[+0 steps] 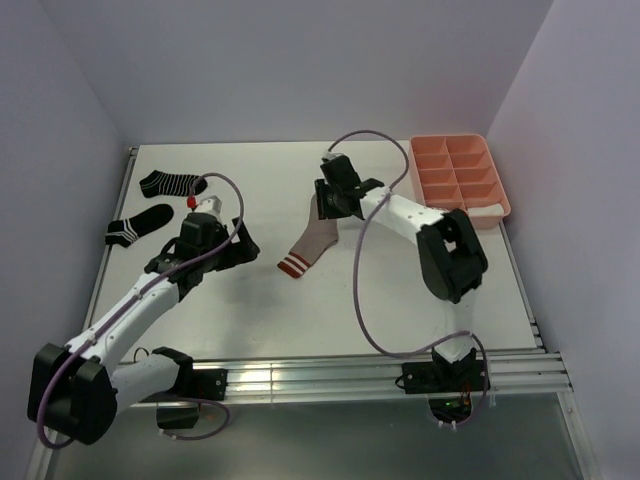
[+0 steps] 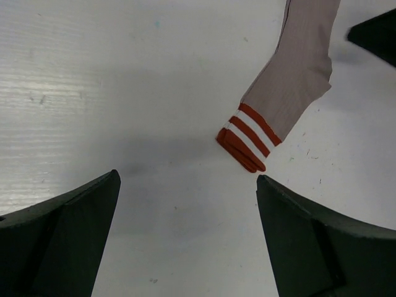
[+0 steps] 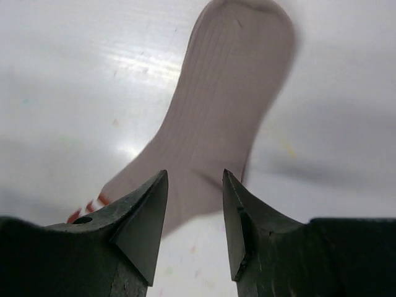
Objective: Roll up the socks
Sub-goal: Move the sock to the center of the board.
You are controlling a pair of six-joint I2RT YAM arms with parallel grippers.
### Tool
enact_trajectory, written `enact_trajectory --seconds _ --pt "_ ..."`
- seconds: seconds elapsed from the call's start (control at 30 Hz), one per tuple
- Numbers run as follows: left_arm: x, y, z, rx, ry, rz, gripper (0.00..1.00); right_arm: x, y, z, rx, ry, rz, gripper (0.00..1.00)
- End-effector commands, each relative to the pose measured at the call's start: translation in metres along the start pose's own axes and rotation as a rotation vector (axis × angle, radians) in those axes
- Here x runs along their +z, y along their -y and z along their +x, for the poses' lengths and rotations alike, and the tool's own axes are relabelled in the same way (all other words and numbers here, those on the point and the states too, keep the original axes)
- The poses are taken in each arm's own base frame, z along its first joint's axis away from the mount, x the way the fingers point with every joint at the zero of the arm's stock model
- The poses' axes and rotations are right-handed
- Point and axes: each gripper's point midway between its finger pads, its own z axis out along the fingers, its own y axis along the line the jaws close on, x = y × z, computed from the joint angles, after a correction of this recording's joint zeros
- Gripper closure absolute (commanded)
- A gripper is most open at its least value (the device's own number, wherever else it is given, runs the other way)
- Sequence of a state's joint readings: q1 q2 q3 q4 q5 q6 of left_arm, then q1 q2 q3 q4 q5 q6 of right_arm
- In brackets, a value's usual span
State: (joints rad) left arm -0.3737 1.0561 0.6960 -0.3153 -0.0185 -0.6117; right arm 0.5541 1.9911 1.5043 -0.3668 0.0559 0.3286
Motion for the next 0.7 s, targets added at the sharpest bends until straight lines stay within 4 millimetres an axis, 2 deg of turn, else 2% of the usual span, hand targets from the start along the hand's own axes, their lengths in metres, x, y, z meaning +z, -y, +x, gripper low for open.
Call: enact_trajectory --seconds 0.0,0.03,0.07,0.1,0.13,0.17,0.2,0.23,0.27,0.3,0.33,0.37,0.4,0.43,0.47,0.5,0.67 --pt "0.013 0.028 -0.007 0.059 -0.016 0.099 0.04 -0.06 -0.01 -0.037 0.048 0.187 -0.053 0.52" --pt "0.016 0.033 -0.005 0.073 -0.028 0.104 0.04 -0.083 -0.01 -0.048 0.058 0.255 -0.068 0.52" --pt "0.025 0.033 0.001 0.09 -0.056 0.096 0.04 -0.092 -0.007 -0.047 0.067 0.274 -0.063 0.52" --pt "0.027 0.04 -0.003 0.105 -0.053 0.108 0.04 -0.093 0.001 -0.031 0.072 0.26 -0.048 0.52" --pt "0.03 0.046 0.001 0.131 -0.067 0.119 0.05 -0.116 0.001 -0.041 0.081 0.326 -0.068 0.52" --pt "0.039 0.045 0.008 0.163 -0.1 0.105 0.05 -0.117 0.009 -0.025 0.081 0.316 -0.053 0.52" --pt "0.042 0.052 0.006 0.183 -0.108 0.113 0.05 -0.139 0.009 -0.031 0.092 0.373 -0.073 0.52" --pt "0.045 0.059 0.01 0.214 -0.128 0.122 0.06 -0.148 0.013 -0.032 0.103 0.409 -0.069 0.52" --pt "0.054 0.055 0.019 0.248 -0.167 0.1 0.06 -0.148 0.02 -0.018 0.103 0.405 -0.061 0.51" --pt "0.057 0.063 0.014 0.265 -0.162 0.102 0.06 -0.155 0.021 -0.016 0.114 0.426 -0.069 0.5" --pt "0.059 0.065 0.02 0.291 -0.183 0.099 0.06 -0.175 0.022 -0.022 0.136 0.486 -0.091 0.47" --pt "0.066 0.063 0.025 0.312 -0.2 0.08 0.06 -0.174 0.025 -0.009 0.142 0.48 -0.097 0.32" --pt "0.068 0.066 0.023 0.32 -0.196 0.083 0.06 -0.187 0.024 -0.009 0.164 0.513 -0.127 0.25" --pt "0.07 0.07 0.025 0.33 -0.199 0.093 0.06 -0.189 0.023 -0.007 0.17 0.525 -0.149 0.19" --pt "0.074 0.068 0.03 0.337 -0.216 0.089 0.06 -0.186 0.019 0.005 0.161 0.498 -0.184 0.17" --pt "0.076 0.071 0.03 0.335 -0.217 0.096 0.06 -0.188 0.018 0.008 0.169 0.497 -0.201 0.17" --pt "0.089 0.079 0.044 0.312 -0.263 0.111 0.07 -0.173 0.018 0.039 0.179 0.408 -0.225 0.24"
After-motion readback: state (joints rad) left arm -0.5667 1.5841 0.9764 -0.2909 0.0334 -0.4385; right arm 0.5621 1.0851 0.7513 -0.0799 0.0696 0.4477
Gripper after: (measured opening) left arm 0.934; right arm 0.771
